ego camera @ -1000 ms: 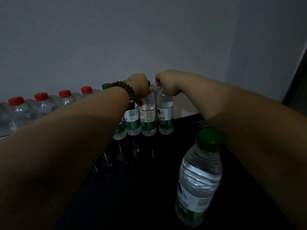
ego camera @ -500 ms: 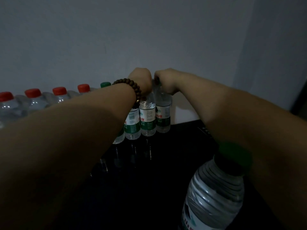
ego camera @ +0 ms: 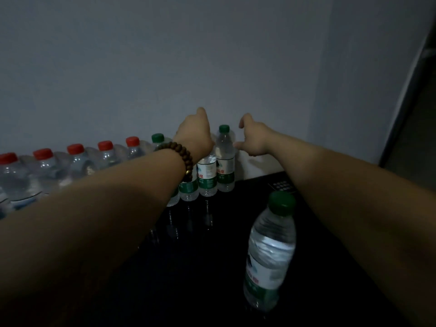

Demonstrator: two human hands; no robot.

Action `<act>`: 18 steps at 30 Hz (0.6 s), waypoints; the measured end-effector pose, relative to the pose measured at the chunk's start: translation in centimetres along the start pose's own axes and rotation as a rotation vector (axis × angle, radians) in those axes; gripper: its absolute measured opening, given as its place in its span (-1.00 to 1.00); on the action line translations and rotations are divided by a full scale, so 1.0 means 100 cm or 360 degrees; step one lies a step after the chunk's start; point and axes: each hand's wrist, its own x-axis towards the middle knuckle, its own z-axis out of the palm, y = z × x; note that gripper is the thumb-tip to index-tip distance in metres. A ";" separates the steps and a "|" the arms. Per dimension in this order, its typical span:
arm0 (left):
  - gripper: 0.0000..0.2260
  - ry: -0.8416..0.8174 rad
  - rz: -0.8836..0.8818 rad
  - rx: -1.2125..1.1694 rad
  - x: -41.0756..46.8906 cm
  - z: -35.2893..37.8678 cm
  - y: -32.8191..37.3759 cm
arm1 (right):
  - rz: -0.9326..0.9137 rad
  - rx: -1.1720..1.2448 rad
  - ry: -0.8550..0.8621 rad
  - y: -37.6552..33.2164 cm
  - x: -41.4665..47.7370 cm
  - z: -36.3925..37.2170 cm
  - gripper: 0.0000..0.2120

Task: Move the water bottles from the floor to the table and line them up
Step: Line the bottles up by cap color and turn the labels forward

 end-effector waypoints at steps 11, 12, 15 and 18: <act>-0.71 -0.0414 -0.0133 -0.0493 -0.183 -0.025 0.017 | 0.0272 0.0729 0.0354 -0.004 -0.193 -0.026 -0.70; -0.71 -0.0446 -0.0154 -0.0497 -0.200 -0.023 0.017 | 0.0332 0.0855 0.0375 -0.004 -0.211 -0.023 -0.70; -0.69 -0.0519 -0.0180 -0.0544 -0.246 -0.011 0.019 | 0.0590 0.1264 0.0435 -0.004 -0.265 -0.007 -0.71; -0.65 -0.0536 -0.0243 -0.0636 -0.278 0.004 0.020 | 0.0796 0.1341 0.0433 -0.002 -0.308 0.027 -0.54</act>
